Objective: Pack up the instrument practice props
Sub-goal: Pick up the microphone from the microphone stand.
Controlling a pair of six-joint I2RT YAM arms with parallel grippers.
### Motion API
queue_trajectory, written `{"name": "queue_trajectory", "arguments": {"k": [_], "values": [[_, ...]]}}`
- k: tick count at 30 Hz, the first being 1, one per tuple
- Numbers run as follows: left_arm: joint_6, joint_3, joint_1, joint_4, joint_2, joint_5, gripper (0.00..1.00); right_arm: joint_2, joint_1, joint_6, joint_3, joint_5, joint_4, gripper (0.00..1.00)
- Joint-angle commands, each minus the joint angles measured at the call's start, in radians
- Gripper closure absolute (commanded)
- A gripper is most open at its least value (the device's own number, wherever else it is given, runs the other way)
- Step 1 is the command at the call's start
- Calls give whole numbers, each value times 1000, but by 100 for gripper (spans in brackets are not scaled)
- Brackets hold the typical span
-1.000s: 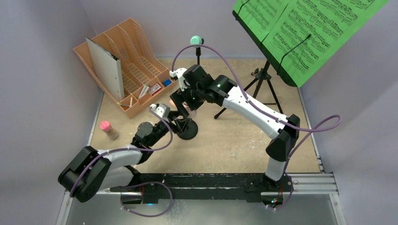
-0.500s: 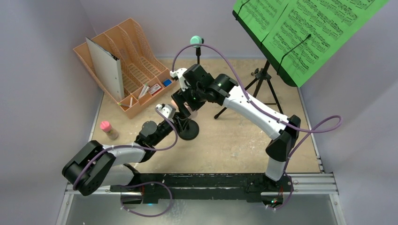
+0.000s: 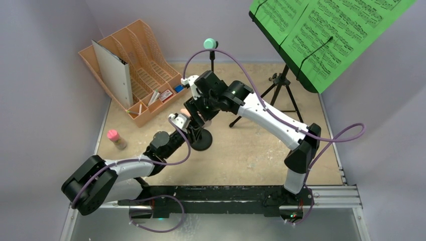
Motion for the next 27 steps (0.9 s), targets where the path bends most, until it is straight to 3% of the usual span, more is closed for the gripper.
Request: {"name": "queue_trajectory", "arguments": {"k": [1, 12, 18, 27], "values": [[21, 20, -24, -35, -59, -135, 96, 7, 2, 5, -12, 11, -37, 35], [-22, 42, -39, -135, -78, -343, 100, -23, 2, -6, -50, 17, -54, 66], [-79, 72, -38, -205, -51, -441, 100, -72, 2, -14, -101, 2, -42, 100], [-141, 80, -17, -253, -30, -508, 100, -120, 2, -36, -157, -20, -49, 100]]}}
